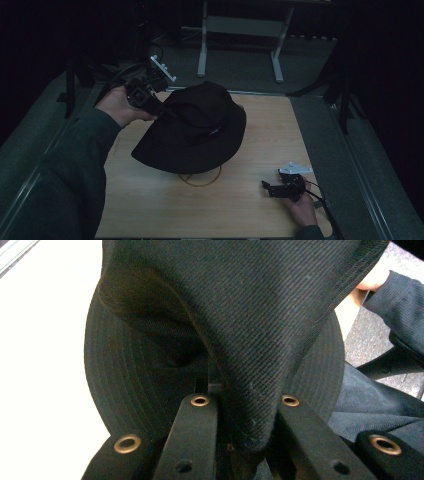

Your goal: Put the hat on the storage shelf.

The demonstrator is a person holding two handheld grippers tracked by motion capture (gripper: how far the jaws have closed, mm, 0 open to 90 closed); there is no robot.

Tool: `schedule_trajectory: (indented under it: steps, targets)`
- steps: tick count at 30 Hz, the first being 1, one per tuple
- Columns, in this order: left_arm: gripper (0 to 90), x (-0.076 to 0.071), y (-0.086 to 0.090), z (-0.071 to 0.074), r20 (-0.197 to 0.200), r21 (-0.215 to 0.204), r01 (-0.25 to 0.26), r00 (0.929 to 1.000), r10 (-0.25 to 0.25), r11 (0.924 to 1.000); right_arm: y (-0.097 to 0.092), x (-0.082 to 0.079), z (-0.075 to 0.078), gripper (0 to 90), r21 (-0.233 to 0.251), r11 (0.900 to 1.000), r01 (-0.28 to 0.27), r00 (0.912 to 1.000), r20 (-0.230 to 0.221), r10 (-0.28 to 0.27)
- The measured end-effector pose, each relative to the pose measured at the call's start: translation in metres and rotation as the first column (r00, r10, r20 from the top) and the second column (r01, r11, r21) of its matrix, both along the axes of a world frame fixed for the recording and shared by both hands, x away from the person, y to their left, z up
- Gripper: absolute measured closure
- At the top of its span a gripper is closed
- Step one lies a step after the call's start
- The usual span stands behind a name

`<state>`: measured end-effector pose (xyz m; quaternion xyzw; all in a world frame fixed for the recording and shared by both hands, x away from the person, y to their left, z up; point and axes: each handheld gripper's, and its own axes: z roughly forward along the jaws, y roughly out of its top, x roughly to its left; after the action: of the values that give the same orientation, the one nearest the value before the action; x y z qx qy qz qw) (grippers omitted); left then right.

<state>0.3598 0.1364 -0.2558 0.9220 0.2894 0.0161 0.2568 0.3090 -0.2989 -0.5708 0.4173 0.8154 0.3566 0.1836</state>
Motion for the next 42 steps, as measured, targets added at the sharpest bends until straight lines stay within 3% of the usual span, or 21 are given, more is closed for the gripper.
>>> schedule_trajectory:
  steps: [14,20,42]
  targets:
    - [79.6,0.002,-0.004,-0.012,-0.02,0.013,0.011,0.9997,-0.011,0.9998,0.0,0.0,0.0,14.1,0.0,1.0,0.0,1.0,0.001,0.0]
    - [72.7,0.002,-0.002,-0.015,-0.039,0.013,0.018,0.9991,-0.018,0.9998,0.0,0.0,0.0,14.1,0.001,1.0,0.001,1.0,-0.001,-0.001]
    - [56.0,0.003,0.006,-0.016,-0.025,0.008,-0.034,0.9991,0.035,0.9994,0.0,0.0,0.0,14.1,0.001,1.0,0.0,1.0,0.0,0.0]
